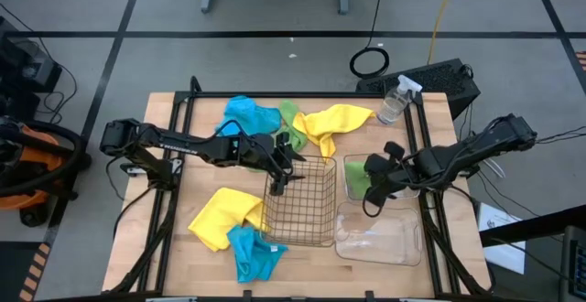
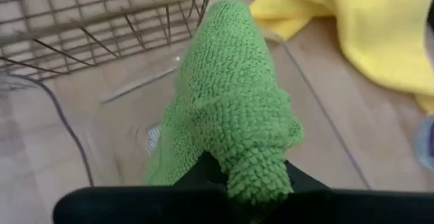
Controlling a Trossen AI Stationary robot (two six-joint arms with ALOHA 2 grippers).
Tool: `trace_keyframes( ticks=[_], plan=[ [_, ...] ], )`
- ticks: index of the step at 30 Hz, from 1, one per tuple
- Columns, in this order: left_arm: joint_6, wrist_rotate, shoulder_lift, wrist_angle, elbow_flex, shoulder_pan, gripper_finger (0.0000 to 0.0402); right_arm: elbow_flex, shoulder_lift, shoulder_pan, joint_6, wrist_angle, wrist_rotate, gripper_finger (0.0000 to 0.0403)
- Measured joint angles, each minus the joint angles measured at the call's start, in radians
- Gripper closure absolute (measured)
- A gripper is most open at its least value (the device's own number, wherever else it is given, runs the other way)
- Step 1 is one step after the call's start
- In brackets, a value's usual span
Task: Sort microfiber towel by color & place in baskets
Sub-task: Put the left green microfiber cloth into the top transparent bin
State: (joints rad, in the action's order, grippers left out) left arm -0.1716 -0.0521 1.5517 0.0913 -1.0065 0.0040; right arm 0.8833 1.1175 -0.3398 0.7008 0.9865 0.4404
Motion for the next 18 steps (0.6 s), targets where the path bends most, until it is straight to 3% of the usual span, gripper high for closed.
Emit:
trace_keyframes(
  ticks=[9,18],
  plan=[
    [0.001,-0.004,0.000,-0.019,0.000,-0.020,0.0146,-0.067,0.000,0.007,0.065,-0.018,0.002,0.0390],
    [0.001,-0.006,0.000,-0.017,0.000,-0.022,0.0146,-0.073,0.000,0.007,0.083,-0.032,0.034,0.0361]
  ],
)
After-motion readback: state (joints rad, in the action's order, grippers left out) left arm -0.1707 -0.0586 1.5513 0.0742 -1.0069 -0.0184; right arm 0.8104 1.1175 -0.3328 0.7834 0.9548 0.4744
